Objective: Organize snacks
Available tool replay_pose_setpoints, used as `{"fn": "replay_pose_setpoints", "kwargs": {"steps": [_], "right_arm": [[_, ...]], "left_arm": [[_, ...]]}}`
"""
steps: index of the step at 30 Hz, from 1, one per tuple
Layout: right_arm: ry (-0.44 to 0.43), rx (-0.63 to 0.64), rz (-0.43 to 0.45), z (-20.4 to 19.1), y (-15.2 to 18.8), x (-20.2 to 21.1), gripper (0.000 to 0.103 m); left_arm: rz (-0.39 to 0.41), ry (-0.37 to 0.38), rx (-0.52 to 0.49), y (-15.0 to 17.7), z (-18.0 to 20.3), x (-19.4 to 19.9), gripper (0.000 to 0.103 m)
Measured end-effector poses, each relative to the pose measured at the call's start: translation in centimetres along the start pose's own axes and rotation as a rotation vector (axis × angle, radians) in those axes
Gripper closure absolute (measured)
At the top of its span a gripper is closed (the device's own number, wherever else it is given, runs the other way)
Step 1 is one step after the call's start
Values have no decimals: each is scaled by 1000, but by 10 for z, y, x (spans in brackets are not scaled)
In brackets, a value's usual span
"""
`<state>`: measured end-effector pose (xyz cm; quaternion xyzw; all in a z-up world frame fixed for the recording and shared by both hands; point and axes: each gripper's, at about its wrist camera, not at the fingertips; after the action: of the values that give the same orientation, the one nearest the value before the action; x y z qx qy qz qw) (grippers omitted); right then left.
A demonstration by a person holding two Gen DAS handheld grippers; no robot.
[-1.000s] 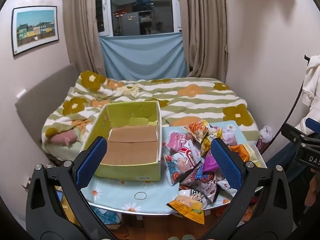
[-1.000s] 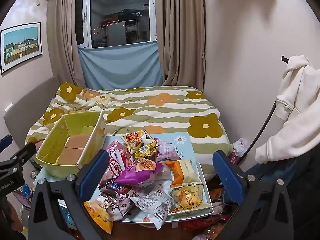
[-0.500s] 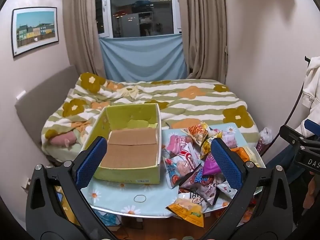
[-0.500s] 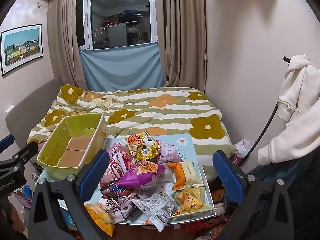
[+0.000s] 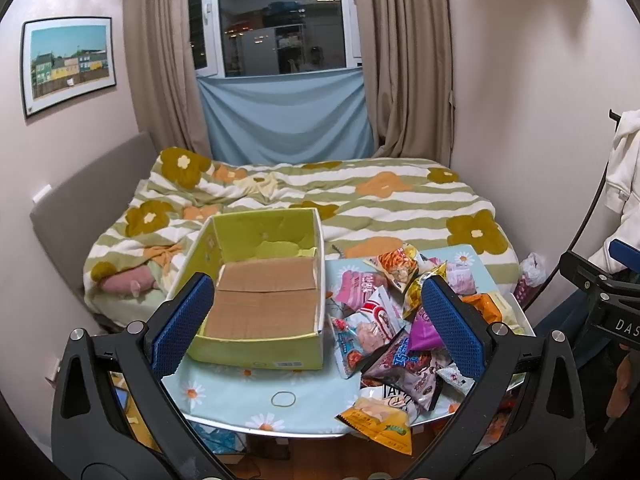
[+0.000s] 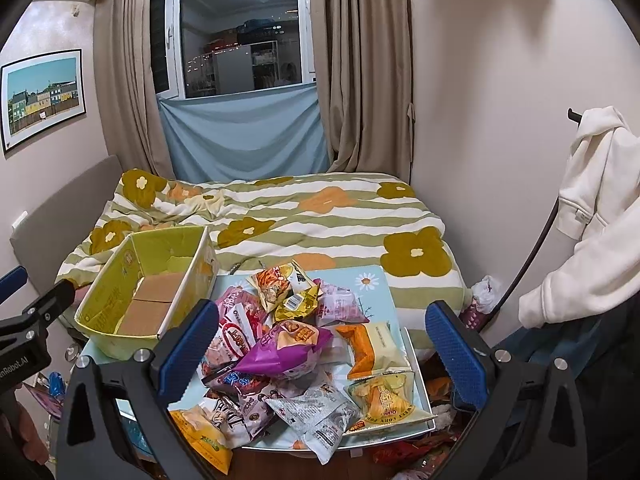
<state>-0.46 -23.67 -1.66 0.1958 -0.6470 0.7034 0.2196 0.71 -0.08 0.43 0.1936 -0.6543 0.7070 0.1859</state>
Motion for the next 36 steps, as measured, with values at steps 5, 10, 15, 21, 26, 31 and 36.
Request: {"fn": "replay_pose_setpoints", "kwargs": {"steps": [5,10,15,21,26,31,36], "right_arm": [[0,-1,-1,1,2,0,0],[10,-4,-7,2,4,1,0],[7,-6,-8,1,5,0,0],[1,-8,-13,-4,4,-1,0],[5,-7,-12,-5,3,-1,0],[5,-7,-13,-5,4,-1,0],[3,-7,-15,-8,3,-1,0]], "left_arm": [[-1,3,-1,0,-1,-1,0],[-2,-1,-4,0,1,-1,0],[-1,0,-4,0,0,-1,0],[-11,2,-7,0,-4,-3,0],[-13,1,-7,-1,-6,-4,0],[-14,0,-8,0,-9,-4,0],[-25,3,-10,0,-12,-9,0]]}}
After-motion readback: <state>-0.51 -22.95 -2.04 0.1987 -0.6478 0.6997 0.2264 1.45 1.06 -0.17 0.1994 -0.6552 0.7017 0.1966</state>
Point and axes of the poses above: each gripper's, at about its wrist camera, not at the fingertips, and x roughly against the way its jaws point, z to its right, y to its underside, and after that the axes turned 9 degrees about x, right-handed
